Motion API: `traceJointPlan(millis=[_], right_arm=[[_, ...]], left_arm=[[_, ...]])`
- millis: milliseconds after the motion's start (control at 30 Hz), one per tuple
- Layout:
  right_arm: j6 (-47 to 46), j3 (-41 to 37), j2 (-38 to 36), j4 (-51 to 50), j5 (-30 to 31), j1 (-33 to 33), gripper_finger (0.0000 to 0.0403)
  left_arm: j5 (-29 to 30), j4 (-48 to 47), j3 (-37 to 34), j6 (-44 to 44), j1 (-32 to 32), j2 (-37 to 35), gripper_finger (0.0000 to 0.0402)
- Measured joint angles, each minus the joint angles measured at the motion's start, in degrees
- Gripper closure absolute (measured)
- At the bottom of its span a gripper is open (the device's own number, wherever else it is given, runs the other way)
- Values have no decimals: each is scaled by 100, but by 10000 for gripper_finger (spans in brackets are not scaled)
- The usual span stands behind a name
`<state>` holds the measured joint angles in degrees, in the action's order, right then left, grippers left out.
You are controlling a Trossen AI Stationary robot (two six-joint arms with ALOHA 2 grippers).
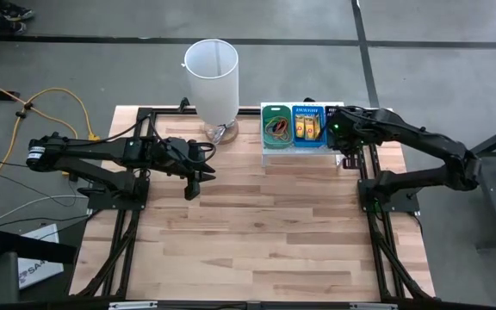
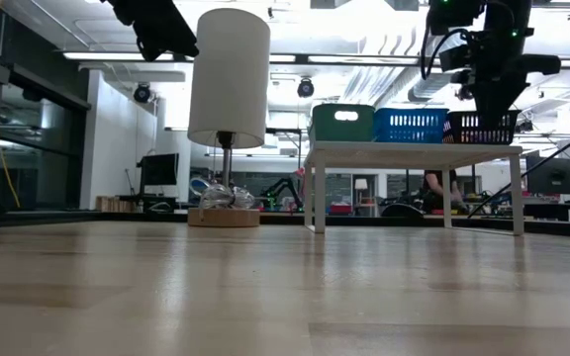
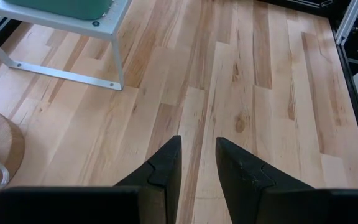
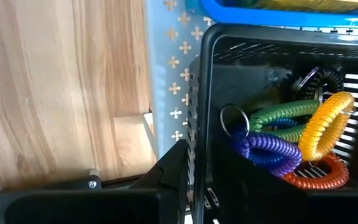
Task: Pick & Place Office Desk Supplies
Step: Put the black bin on the shelf
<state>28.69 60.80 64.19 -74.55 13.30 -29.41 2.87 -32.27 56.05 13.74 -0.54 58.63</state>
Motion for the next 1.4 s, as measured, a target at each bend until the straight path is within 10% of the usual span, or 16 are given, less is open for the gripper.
traceJointPlan(millis=[1400], right_arm=[[-13,1,-914,317,-476,4,345]], left_arm=[[0,-2,0,0,-2,0,307]])
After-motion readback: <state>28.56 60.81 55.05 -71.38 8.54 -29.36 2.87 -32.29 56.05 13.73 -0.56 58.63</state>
